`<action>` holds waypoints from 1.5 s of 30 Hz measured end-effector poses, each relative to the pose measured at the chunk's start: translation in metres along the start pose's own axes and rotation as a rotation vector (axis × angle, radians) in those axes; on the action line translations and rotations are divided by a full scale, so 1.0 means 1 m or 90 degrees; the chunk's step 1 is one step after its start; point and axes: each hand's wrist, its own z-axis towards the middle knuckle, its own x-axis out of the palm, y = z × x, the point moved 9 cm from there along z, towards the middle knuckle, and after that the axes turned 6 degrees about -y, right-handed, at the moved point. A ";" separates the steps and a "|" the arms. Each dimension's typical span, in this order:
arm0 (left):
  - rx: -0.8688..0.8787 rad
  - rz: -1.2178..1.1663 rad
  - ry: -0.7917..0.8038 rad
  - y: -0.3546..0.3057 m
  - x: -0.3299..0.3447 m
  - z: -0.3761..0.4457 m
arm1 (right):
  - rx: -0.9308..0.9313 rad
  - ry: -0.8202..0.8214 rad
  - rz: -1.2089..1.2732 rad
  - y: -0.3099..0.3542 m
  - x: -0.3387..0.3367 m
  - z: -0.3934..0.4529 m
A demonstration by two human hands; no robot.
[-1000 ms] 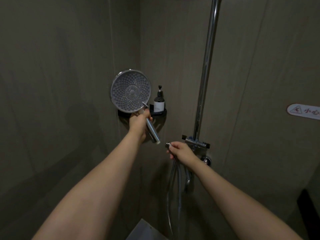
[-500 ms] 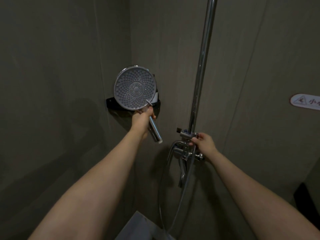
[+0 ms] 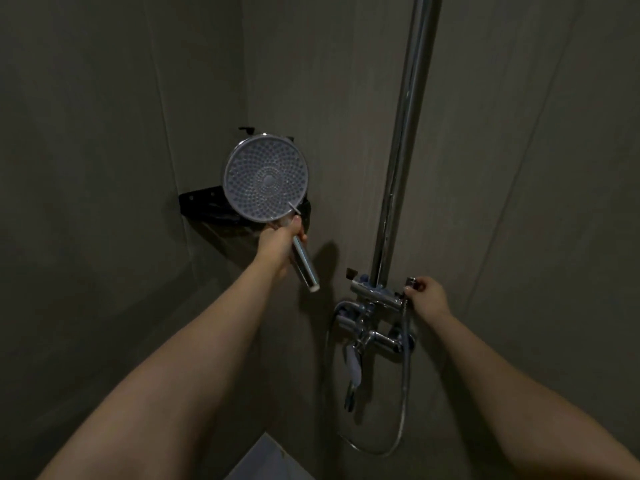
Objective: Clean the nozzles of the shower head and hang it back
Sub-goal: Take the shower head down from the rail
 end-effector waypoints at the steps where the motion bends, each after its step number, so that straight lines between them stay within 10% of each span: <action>1: 0.003 0.011 -0.001 0.001 0.001 0.004 | -0.008 0.006 -0.005 0.001 0.001 0.006; 10: 0.011 0.011 -0.013 0.011 0.008 0.021 | 0.004 0.056 0.075 -0.005 0.019 0.014; 30: -0.002 0.031 -0.031 0.013 -0.010 0.019 | -0.108 0.138 -0.344 0.015 0.025 -0.003; 45: 0.102 0.047 -0.073 -0.048 -0.072 0.048 | -0.482 0.156 -0.236 0.188 0.126 -0.043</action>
